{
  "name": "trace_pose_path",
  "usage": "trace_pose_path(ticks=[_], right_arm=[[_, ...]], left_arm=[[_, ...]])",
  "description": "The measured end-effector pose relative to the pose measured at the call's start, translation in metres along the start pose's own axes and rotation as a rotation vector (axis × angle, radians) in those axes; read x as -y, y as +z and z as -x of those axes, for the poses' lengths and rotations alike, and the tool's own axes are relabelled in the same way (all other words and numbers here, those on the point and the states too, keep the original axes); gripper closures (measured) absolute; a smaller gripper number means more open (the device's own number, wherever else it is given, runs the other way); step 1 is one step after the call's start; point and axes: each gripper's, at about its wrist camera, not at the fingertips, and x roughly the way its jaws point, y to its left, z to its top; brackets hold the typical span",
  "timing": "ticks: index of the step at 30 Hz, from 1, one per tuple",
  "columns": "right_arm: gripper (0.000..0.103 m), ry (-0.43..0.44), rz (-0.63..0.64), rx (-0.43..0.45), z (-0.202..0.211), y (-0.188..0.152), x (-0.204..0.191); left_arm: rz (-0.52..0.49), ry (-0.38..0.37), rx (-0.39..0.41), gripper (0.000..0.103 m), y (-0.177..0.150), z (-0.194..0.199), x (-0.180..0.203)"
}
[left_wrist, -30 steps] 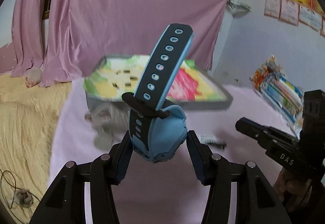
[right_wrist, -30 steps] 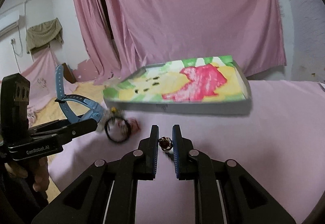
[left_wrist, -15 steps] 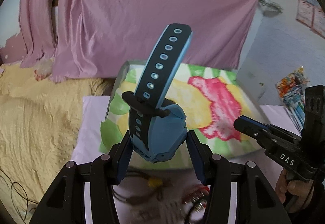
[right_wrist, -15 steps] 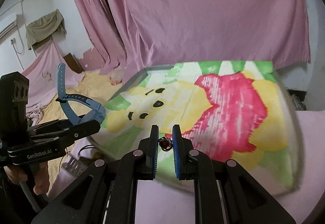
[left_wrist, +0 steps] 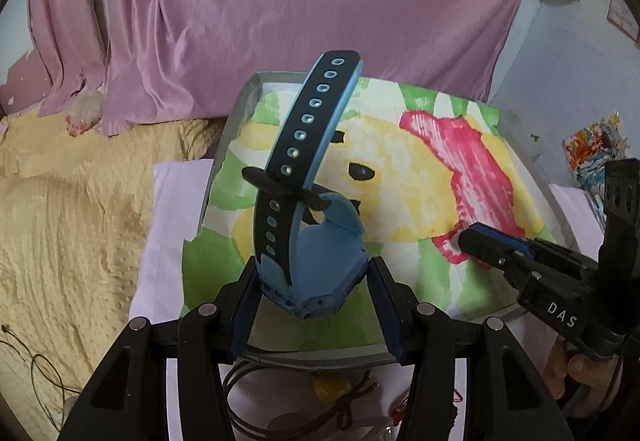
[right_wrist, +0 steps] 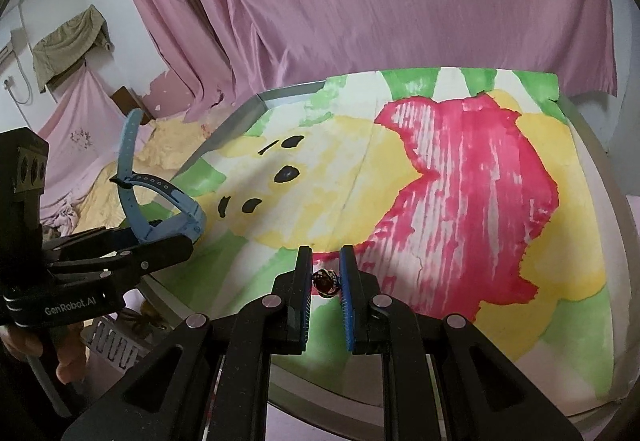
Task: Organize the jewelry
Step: 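Lower the ring into the tray and open the right tool while the left releases the watch there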
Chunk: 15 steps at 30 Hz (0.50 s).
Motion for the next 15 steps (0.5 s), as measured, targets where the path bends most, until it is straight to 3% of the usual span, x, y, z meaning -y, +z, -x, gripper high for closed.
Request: trace_pose_path(ticks=[6, 11, 15], right_arm=[[0.088, 0.024, -0.035, -0.028, -0.005, -0.002, 0.005], [0.057, -0.011, -0.024, 0.01, 0.009, -0.004, 0.006], [0.056, -0.03, -0.011, 0.059, 0.029, -0.008, 0.006]], left_arm=[[-0.008, 0.0, -0.015, 0.052, -0.002, 0.001, 0.002], [0.008, -0.031, 0.01, 0.042, -0.008, 0.01, 0.0], [0.01, -0.03, 0.062, 0.03, -0.016, 0.023, 0.004]])
